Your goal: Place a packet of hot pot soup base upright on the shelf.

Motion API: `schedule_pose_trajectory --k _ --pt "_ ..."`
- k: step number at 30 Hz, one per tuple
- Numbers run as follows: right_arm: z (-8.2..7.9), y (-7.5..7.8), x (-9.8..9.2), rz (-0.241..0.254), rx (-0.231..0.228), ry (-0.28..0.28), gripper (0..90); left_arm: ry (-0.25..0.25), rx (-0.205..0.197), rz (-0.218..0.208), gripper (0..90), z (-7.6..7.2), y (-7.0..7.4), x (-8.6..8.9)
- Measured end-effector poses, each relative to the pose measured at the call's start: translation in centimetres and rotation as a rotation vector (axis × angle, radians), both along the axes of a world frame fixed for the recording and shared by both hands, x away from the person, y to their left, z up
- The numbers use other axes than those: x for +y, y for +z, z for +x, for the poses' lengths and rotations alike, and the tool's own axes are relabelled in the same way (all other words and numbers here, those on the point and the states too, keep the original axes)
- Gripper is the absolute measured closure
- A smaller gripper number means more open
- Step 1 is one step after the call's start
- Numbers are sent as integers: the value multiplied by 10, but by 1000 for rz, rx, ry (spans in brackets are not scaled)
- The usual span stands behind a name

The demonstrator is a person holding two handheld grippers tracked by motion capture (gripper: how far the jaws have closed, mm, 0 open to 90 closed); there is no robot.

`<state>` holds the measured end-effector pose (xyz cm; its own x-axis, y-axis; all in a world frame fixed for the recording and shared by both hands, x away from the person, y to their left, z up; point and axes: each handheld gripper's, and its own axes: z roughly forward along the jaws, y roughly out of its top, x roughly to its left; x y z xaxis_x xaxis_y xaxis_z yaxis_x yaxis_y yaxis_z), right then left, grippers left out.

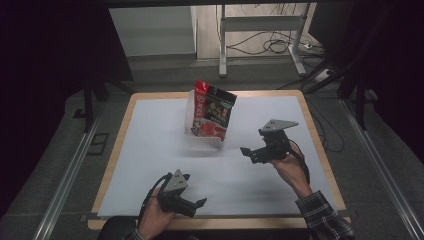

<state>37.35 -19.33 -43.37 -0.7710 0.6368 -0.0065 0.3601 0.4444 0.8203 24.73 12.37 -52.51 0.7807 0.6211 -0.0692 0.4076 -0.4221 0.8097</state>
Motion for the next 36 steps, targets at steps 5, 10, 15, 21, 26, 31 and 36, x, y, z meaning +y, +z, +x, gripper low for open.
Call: schedule_pose_trajectory --k 5,10,15,21,26,31,36 --pt "-7 0 -6 -3 -2 -4 20 -2 3 -3 21 0 0 0" --pt "-13 -1 -10 -9 -7 -2 17 -1 5 -6 19 0 0 0" --pt "-19 -4 -14 -28 4 0 8 3 6 2 14 1 -1 0" --pt "-24 -8 -19 -30 11 -4 5 0 5 17 14 1 -1 -1" --pt "-29 -12 -24 -32 20 -9 5 1 3 18 14 1 -1 0" --pt "-34 -17 -29 -39 28 -11 5 1 3 19 14 1 -2 -1" --pt "-40 -19 -34 -43 26 -17 5 1 1 20 14 0 -2 -1"
